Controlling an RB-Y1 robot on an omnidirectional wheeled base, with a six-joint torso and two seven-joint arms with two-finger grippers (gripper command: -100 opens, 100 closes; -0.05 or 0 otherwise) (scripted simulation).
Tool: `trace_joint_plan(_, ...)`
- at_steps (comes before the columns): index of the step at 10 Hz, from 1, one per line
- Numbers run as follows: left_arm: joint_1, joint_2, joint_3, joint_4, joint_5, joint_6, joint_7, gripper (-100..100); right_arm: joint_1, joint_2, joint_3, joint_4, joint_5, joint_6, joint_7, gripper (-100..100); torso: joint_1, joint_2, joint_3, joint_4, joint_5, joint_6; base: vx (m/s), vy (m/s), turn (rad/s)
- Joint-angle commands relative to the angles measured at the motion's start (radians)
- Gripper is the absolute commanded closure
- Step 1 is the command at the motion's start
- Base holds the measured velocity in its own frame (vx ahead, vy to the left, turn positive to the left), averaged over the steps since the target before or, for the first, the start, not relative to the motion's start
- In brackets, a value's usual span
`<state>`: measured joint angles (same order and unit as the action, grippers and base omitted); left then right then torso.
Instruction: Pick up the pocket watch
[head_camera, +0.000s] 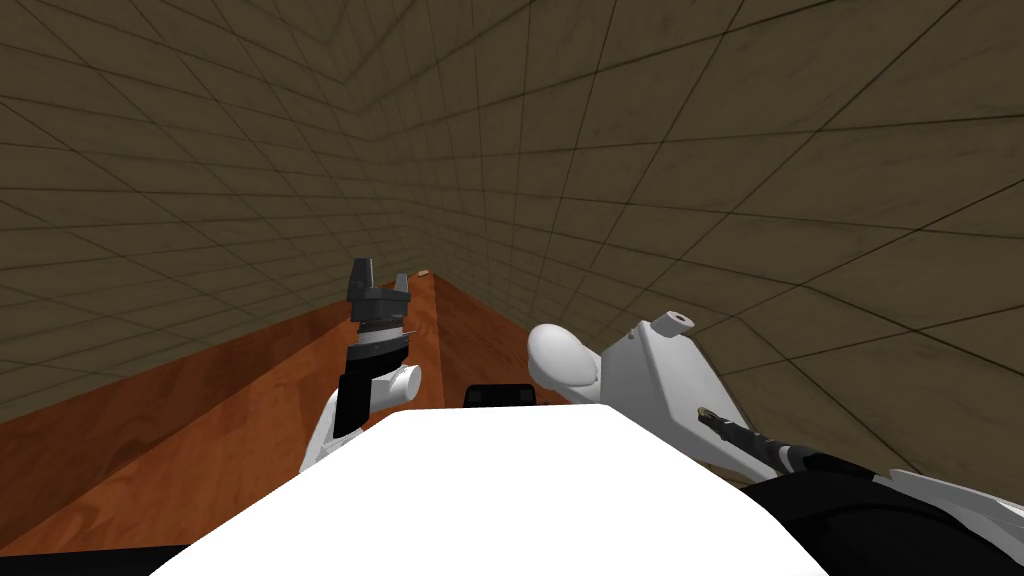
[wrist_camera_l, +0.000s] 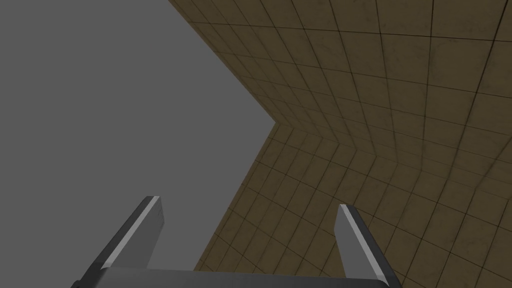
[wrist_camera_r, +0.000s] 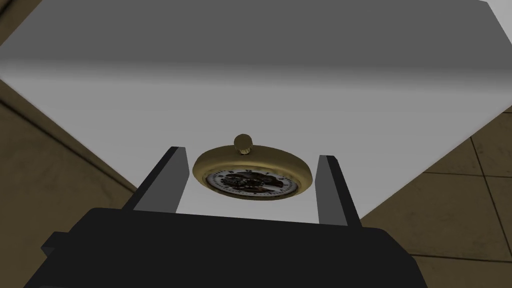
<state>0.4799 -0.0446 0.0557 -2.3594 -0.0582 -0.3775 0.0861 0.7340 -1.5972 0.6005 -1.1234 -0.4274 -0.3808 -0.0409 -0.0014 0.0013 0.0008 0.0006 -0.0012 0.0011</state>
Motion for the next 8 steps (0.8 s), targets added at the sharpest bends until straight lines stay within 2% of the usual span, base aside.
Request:
trace_joint_plan(1,0.0,0.0,0.0,0.0,0.0,0.0,0.0,0,0.0,0.0,0.0,0.0,0.0,0.0,0.0,100,0.0,0.0,0.0,0.0,0.0,0.0,0.0,0.0,0.0)
trace_joint_plan(2,0.0,0.0,0.0,0.0,0.0,0.0,0.0,0,0.0,0.0,0.0,0.0,0.0,0.0,0.0,0,0.0,0.0,0.0,0.0,0.0,0.0,0.0,0.0,0.0)
trace_joint_plan(3,0.0,0.0,0.0,0.0,0.0,0.0,0.0,0,-0.003,-0.005,0.002,0.008,0.015,-0.002,-0.032,100,0.0,0.0,0.0,0.0,0.0,0.0,-0.051,0.018,0.14)
trace_joint_plan(8,0.0,0.0,0.0,0.0,0.0,0.0,0.0,0,-0.018,-0.017,0.014,0.048,0.072,-0.019,-0.145,100,0.002,0.006,0.003,0.001,0.0,0.0,-0.086,0.03,0.097)
